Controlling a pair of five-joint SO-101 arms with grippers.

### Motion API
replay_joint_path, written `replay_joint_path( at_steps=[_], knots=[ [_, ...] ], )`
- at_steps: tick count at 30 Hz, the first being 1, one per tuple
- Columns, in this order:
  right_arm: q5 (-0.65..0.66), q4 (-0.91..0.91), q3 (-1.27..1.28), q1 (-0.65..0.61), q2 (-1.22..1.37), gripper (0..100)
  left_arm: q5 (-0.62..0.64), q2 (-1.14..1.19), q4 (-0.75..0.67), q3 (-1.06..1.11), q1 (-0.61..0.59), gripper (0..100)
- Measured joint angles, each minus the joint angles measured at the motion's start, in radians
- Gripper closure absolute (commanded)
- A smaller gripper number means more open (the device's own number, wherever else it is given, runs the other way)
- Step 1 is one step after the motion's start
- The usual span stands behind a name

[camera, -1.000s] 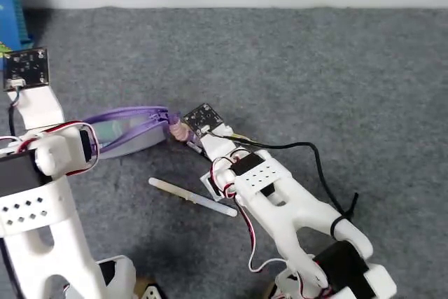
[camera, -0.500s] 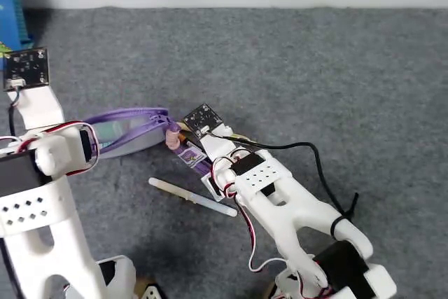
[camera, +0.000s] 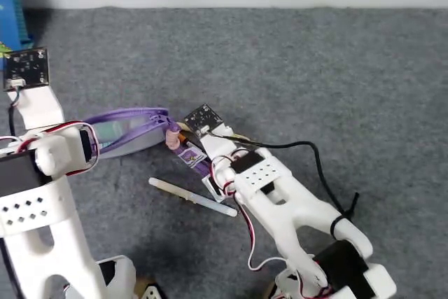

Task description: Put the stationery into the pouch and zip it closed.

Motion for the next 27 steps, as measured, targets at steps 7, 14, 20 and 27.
replay_joint_path(
  at_steps=[7,14,20,27],
  knots=[
    [-0.017,0.083,-0.041,-0.002,0.0,81.6,0.0,0.0,0.0,0.0,0.0,99],
    [-0.02,0.018,-0.003,-0.041,0.0,82.4,0.0,0.0,0.0,0.0,0.0,99],
    [-0.02,-0.068,0.025,-0.043,0.015,89.1,0.0,0.0,0.0,0.0,0.0,99],
    [-0.02,-0.101,0.023,-0.043,0.091,90.6,0.0,0.0,0.0,0.0,0.0,99]
  ],
)
